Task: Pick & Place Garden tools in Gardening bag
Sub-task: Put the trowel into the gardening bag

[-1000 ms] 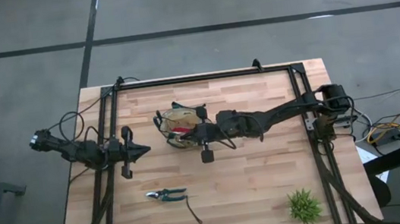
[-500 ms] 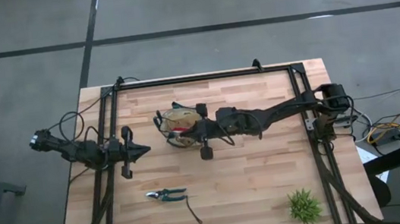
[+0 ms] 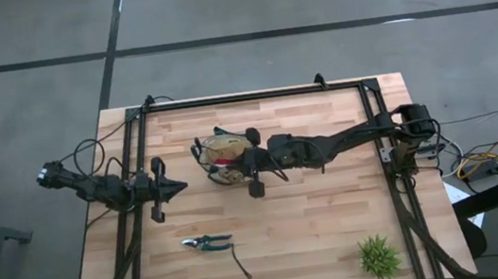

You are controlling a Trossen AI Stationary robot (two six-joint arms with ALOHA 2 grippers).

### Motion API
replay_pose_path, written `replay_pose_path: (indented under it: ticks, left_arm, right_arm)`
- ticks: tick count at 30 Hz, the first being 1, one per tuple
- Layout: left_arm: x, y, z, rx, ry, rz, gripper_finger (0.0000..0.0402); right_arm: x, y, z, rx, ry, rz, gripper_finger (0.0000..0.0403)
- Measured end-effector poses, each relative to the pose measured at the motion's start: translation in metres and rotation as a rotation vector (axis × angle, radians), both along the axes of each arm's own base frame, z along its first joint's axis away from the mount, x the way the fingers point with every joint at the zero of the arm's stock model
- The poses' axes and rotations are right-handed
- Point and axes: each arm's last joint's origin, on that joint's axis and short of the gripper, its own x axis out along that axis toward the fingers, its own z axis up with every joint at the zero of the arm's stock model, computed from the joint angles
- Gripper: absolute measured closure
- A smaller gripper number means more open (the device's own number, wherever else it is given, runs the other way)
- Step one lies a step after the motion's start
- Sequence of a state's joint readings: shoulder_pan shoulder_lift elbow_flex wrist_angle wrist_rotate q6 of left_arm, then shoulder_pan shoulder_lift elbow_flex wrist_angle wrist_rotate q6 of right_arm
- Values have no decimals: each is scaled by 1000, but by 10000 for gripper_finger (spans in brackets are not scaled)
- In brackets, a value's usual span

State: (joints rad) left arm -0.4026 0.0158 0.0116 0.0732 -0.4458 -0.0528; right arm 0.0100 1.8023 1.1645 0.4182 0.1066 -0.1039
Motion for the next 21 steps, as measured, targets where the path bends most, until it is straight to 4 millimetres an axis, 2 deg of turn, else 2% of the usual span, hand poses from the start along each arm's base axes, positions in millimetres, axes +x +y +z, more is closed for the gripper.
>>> replay_pose_path:
  ticks: [12, 17, 21]
  left_arm:
    - [0, 0, 0, 0, 0, 0, 390]
    - [0, 0, 0, 0, 0, 0, 390]
    - [0, 0, 0, 0, 0, 0, 390]
  right_arm:
    - [0, 1, -1, 7, 8, -25, 242]
    - [-1, 1, -3, 4, 48, -22, 225]
    - [-2, -5, -7, 14, 85, -33, 238]
